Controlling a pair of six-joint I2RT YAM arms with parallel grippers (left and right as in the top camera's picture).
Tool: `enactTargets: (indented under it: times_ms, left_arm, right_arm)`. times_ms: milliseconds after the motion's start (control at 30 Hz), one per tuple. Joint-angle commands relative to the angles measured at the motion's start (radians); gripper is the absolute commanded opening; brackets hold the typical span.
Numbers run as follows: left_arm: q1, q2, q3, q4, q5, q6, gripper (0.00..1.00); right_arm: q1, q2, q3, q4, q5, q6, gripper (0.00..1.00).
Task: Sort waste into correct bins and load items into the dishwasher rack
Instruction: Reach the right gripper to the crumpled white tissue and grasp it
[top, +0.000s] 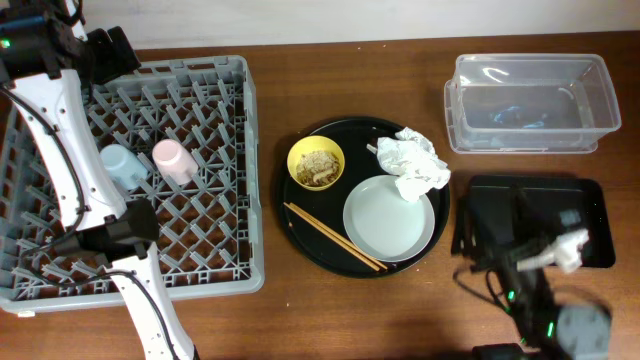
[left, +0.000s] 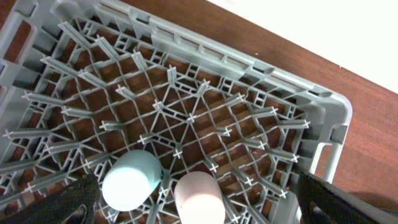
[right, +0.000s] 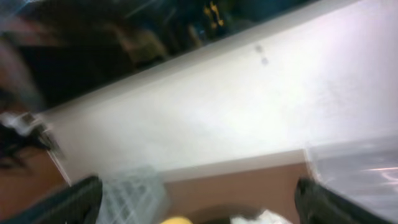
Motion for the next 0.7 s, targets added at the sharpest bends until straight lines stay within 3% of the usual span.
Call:
enactTargets:
  times_ms: [0,167,233,367,433,467,600,667]
  left_arm:
    - [0.004,-0.009,0.007,0.0,0.003,-0.002,0.99]
    - [0.004,-0.009,0.007,0.0,0.003,-0.002,0.99]
    - [0.004,-0.009,0.007,0.0,0.003,-0.002,0.99]
    - [0.004,-0.009,0.007,0.0,0.003,-0.002,0.99]
    - [0.004,-0.009,0.007,0.0,0.004,-0.002,0.99]
    - [0.004,-0.009,0.007,0.0,0.003,-0.002,0.99]
    - [0.004,-0.009,0.007,0.0,0.003,-0.002,0.99]
    - [0.004,-0.009,0.007,0.0,0.003,-0.002,0.99]
  right_arm:
    - [0.005,0.368,0.318,-0.325,0.123,-0.098,0.99]
    - [0.005,0.879,0.711,-0.702,0.038,-0.053,0.99]
    - [0.005,1.096,0.842,-0.742,-0.087,-0.04,0.99]
    - [0.005,1.375,0.916,-0.756,-0.378,-0.038,0.99]
    - [0.006,1.466,0.919,-0.728,-0.423,-0.037,0.54]
    - [0.01,1.505,0.919,-0.718,-0.41,-0.037,0.41]
    - [0.054,1.571,0.918,-0.702,-0.173,0.013,0.4]
    - [0.091,1.571,0.918,-0.701,-0.055,0.023,0.51]
